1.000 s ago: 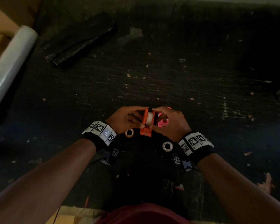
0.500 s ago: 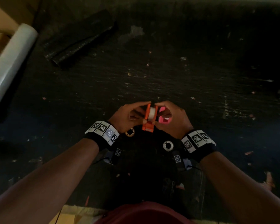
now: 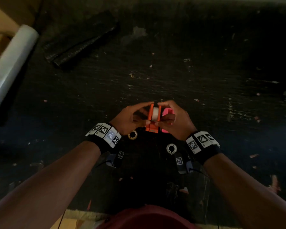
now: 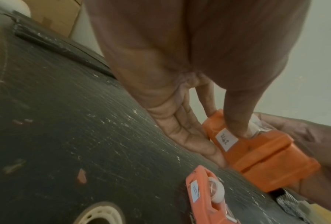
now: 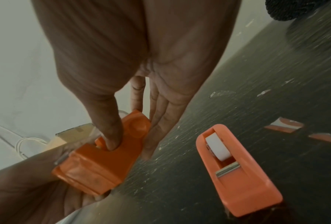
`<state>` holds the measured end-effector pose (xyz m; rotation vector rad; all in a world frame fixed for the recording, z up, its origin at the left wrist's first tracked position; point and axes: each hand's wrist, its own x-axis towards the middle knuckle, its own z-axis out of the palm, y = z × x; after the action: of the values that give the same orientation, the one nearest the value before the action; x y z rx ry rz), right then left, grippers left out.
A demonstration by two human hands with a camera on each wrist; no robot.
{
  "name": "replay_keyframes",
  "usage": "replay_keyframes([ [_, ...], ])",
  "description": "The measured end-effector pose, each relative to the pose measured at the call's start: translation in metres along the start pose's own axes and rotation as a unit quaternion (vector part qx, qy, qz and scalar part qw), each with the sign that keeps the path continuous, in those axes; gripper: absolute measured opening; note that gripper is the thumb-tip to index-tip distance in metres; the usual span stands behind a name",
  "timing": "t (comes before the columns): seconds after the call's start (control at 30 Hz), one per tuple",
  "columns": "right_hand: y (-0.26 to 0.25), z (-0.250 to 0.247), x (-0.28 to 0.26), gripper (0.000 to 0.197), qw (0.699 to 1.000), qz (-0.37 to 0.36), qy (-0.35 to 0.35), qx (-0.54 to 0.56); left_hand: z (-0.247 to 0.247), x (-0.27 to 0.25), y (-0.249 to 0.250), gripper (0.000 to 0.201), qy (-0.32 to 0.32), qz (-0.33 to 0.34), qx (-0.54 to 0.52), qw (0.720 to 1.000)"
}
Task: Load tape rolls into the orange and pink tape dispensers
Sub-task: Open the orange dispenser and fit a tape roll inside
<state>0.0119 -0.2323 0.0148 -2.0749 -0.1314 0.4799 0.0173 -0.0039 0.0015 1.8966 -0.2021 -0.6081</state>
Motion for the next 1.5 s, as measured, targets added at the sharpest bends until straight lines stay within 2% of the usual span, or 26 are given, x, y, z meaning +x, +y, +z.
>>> replay_keyframes([
  [0.17, 0.001, 0.004, -0.002, 0.061, 1.0, 0.001, 0.007, 0.019, -0.001, -0.001, -0.006, 0.073, 0.003, 0.002, 0.004, 1.0],
  [0.3, 0.004, 0.004, 0.0, 0.056, 1.0, 0.01, -0.003, -0.011, 0.001, -0.001, -0.011, 0.072, 0.002, -0.005, 0.01, 1.0],
  [0.43, 0.008, 0.007, 0.009, 0.06, 0.993, -0.003, -0.02, -0.114, 0.005, 0.005, -0.018, 0.074, 0.021, -0.022, 0.049, 0.998],
  [0.53, 0.017, 0.012, 0.021, 0.062, 0.971, -0.029, -0.008, -0.235, 0.007, 0.018, -0.024, 0.072, 0.026, -0.028, 0.113, 0.993],
  [0.7, 0.033, 0.024, 0.039, 0.062, 0.949, -0.028, -0.002, -0.313, 0.014, 0.042, -0.038, 0.069, 0.051, -0.032, 0.269, 0.961],
  [0.9, 0.042, 0.026, 0.047, 0.062, 0.941, -0.032, -0.017, -0.337, 0.016, 0.05, -0.045, 0.07, 0.035, -0.04, 0.318, 0.947],
  [1.03, 0.042, 0.019, 0.048, 0.07, 0.941, -0.028, -0.046, -0.334, 0.014, 0.047, -0.048, 0.09, 0.024, -0.045, 0.307, 0.95],
  [1.13, 0.042, 0.019, 0.045, 0.076, 0.941, -0.054, -0.031, -0.332, 0.016, 0.046, -0.049, 0.098, 0.012, -0.036, 0.297, 0.954],
  [1.27, 0.034, 0.024, 0.037, 0.057, 0.928, -0.129, 0.025, -0.35, 0.013, 0.045, -0.041, 0.104, -0.015, -0.014, 0.232, 0.973],
  [1.4, 0.033, 0.035, 0.031, 0.049, 0.928, -0.136, 0.019, -0.346, 0.013, 0.05, -0.038, 0.122, -0.099, -0.014, 0.274, 0.956],
  [1.5, 0.036, 0.044, 0.027, 0.048, 0.93, -0.125, 0.026, -0.345, 0.015, 0.054, -0.039, 0.119, -0.1, -0.013, 0.296, 0.95],
])
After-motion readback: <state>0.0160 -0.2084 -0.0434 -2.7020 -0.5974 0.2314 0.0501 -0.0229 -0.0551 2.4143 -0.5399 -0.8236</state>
